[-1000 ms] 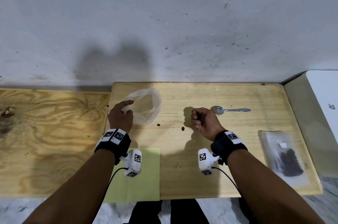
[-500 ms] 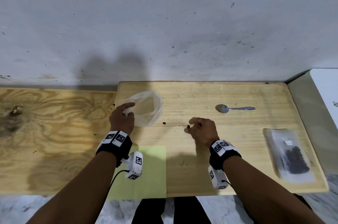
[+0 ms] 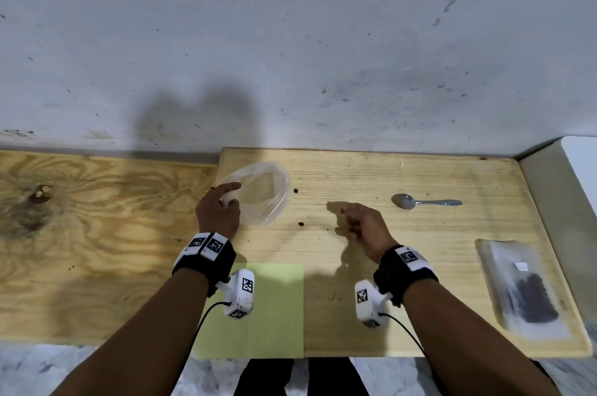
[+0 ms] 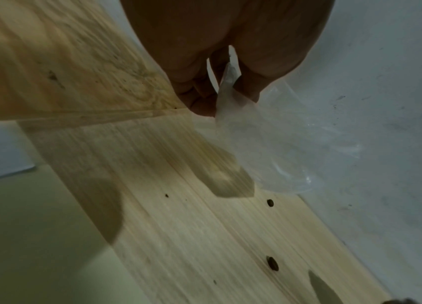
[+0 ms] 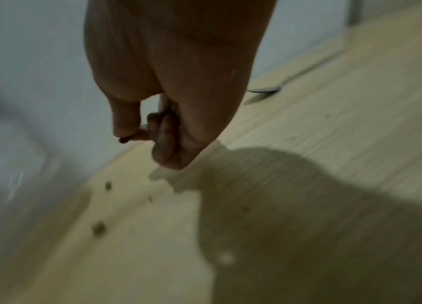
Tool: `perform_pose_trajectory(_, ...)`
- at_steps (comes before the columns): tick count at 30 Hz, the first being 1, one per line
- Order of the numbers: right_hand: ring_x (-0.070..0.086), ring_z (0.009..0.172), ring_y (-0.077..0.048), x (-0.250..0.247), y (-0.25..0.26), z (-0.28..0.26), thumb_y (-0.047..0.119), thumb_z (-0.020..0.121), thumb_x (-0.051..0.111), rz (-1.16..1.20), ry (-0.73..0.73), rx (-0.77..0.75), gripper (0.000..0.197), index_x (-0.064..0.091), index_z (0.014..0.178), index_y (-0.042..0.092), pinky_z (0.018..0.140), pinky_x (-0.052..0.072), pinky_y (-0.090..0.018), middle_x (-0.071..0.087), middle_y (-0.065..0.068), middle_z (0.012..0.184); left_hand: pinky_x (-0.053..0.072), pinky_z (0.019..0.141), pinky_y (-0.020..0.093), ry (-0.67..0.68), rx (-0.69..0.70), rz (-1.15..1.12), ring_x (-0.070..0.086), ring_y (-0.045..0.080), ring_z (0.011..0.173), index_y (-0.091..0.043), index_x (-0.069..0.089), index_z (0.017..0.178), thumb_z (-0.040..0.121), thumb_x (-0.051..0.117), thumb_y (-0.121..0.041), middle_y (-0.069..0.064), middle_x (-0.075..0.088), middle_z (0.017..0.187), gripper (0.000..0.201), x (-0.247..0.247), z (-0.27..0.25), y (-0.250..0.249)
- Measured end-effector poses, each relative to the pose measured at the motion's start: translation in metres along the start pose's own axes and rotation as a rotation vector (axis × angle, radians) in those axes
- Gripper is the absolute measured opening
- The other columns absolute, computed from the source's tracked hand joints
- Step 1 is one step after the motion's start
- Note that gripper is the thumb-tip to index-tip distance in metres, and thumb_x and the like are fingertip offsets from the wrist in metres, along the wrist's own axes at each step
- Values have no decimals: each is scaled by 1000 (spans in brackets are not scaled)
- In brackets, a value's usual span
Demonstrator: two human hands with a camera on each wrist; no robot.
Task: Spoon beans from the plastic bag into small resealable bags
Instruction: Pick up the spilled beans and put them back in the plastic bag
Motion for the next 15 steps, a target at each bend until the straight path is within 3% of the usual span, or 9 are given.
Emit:
perform_pose_trajectory(2,29,46,-10,9,11,2,12,91,49,448,115,152,20,56,73,10,44,36,-22,40,5,55,40,62,20,-8,-7,-4,44,16,56,-28,73,104,84,57,-1,3,52,72,37,-5,5,2)
perform_pose_trajectory(5,32,45,-10,18,19,11,18,77,51,598,249,153,12,53,67,12,40,28,-21,38,2,58,39,57,18,-27,-22,-2,43,13,51,-28,73,103,84,57,-1,0,51,68,37,-13,13,4)
perform_pose_trajectory(8,30,42,-11,29,19,16,18,67,51,390,253,198,8,54,65,11,37,24,-18,44,-2,60,39,57,17,-30,-32,11,43,12,50,-28,74,104,84,57,-1,-1,50,64,37,-18,22,6)
perform_pose_trajectory(10,27,41,-12,33,14,21,16,71,46,166,179,222,12,53,63,10,39,19,-17,43,-4,59,37,53,12,-27,-27,13,43,11,50,-27,74,105,84,58,-2,1,51,66,37,-19,26,6)
perform_pose_trajectory(12,27,44,-16,38,7,24,9,79,50,-129,92,157,23,52,56,13,44,18,-23,38,-1,54,34,48,5,-22,-30,15,43,11,51,-27,74,105,84,58,-2,2,52,69,36,-20,31,8)
perform_pose_trajectory(14,43,46,-20,44,2,24,0,84,61,-438,49,9,28,64,58,11,47,29,-25,51,2,52,34,49,5,-21,-34,19,43,12,51,-27,74,105,84,58,-2,3,51,68,36,-21,34,9)
perform_pose_trajectory(15,57,51,-16,48,-2,24,-2,83,67,-547,60,-52,17,73,69,6,50,40,-23,63,4,61,35,52,6,-17,-29,22,44,14,52,-26,74,105,84,58,-2,6,54,68,36,-21,35,10)
Point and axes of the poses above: each hand's wrist, its own z-axis towards the middle knuckle, its own x-axis out of the palm, y = z × x, the point moved 4 cm from there along z, towards the middle knuckle
